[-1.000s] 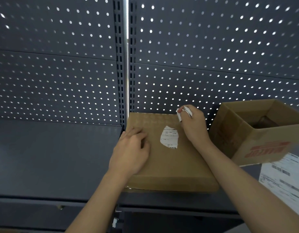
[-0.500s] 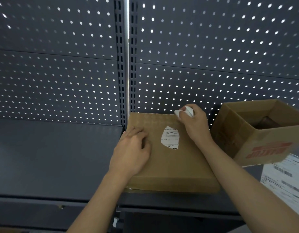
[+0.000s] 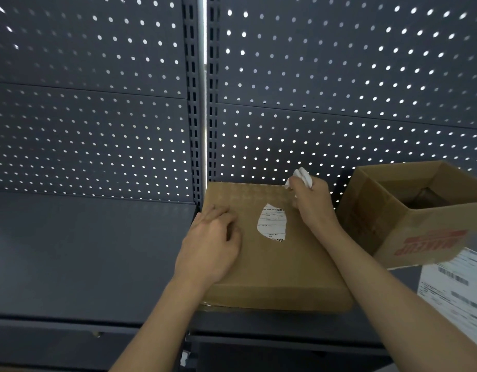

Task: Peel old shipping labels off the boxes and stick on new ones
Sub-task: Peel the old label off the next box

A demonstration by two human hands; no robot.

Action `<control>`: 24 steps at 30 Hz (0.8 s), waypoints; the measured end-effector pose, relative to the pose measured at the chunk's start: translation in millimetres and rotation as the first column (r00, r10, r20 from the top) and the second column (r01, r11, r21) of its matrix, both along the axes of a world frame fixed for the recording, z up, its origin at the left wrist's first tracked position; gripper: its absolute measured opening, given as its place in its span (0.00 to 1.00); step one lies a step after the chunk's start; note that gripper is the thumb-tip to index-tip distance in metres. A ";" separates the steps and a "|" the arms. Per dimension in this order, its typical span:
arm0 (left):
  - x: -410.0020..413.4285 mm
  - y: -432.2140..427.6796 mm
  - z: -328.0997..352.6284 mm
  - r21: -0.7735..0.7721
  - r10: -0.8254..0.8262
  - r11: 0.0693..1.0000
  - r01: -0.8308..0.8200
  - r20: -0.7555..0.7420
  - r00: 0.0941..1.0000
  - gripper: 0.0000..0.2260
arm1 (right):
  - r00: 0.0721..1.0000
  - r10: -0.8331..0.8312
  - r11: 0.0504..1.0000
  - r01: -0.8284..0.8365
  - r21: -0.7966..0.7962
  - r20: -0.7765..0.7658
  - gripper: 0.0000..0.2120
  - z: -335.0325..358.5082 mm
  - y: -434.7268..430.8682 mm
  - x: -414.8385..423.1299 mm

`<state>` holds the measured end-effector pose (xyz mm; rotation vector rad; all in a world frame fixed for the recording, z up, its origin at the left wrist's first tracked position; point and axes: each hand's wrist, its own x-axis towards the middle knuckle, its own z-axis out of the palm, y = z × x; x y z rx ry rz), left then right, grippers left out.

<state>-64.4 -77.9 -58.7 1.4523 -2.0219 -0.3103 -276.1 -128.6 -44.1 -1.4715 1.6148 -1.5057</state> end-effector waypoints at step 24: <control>-0.2 1.3 3.5 0.078 -0.003 0.997 0.005 -0.020 1.000 0.14 | 0.700 0.063 0.998 -0.061 0.028 -0.712 0.10 -13.5 -9.2 -0.6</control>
